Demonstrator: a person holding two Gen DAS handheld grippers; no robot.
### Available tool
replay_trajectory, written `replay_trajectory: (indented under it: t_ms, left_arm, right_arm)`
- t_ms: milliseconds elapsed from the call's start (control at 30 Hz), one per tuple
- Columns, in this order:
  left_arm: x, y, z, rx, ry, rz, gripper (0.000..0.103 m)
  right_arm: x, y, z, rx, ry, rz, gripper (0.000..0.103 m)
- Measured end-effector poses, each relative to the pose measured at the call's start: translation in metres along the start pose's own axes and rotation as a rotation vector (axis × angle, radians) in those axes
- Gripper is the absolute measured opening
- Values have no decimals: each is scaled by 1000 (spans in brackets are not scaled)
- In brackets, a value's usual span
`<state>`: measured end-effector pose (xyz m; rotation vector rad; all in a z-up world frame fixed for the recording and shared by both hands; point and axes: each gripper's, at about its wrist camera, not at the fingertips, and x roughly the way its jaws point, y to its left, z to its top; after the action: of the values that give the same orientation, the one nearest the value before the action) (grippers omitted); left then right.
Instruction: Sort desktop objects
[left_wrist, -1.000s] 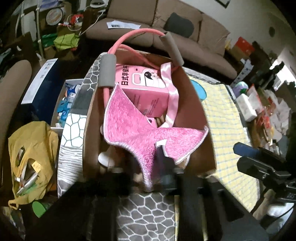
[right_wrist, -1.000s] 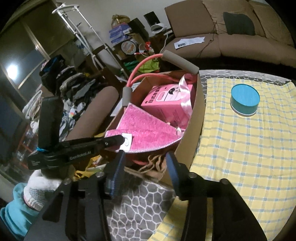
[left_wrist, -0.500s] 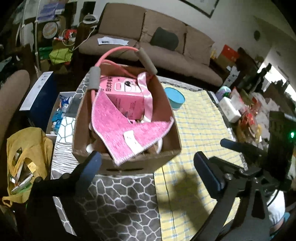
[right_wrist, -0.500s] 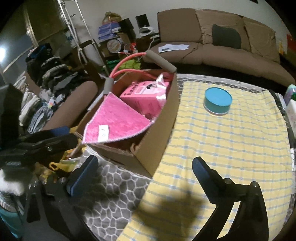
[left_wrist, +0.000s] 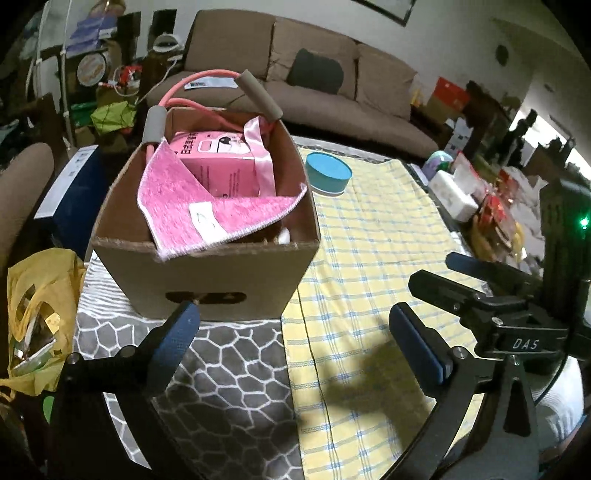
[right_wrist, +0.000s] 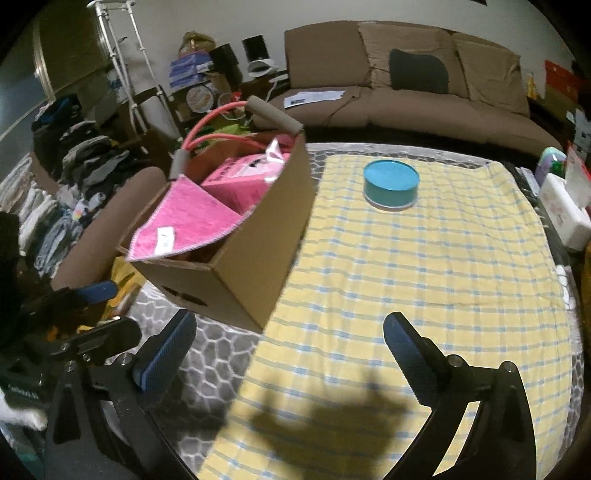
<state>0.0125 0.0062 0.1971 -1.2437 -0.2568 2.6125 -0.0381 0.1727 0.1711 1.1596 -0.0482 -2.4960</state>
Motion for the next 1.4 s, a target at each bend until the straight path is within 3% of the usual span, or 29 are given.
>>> replay_trajectory:
  t_ms: [300, 600, 1100, 1400]
  left_arm:
    - [51, -33, -43, 50, 56, 62, 103]
    - [92, -60, -58, 48, 83, 74, 103]
    - [153, -82, -68, 37, 103, 126, 103]
    - [179, -82, -75, 33, 125, 169, 103]
  right_arm:
    - [17, -40, -44, 68, 9, -70, 103]
    - [22, -91, -75, 119, 39, -121, 102]
    - [57, -145, -98, 94, 128, -223, 102]
    - [73, -157, -105, 113, 133, -216, 103]
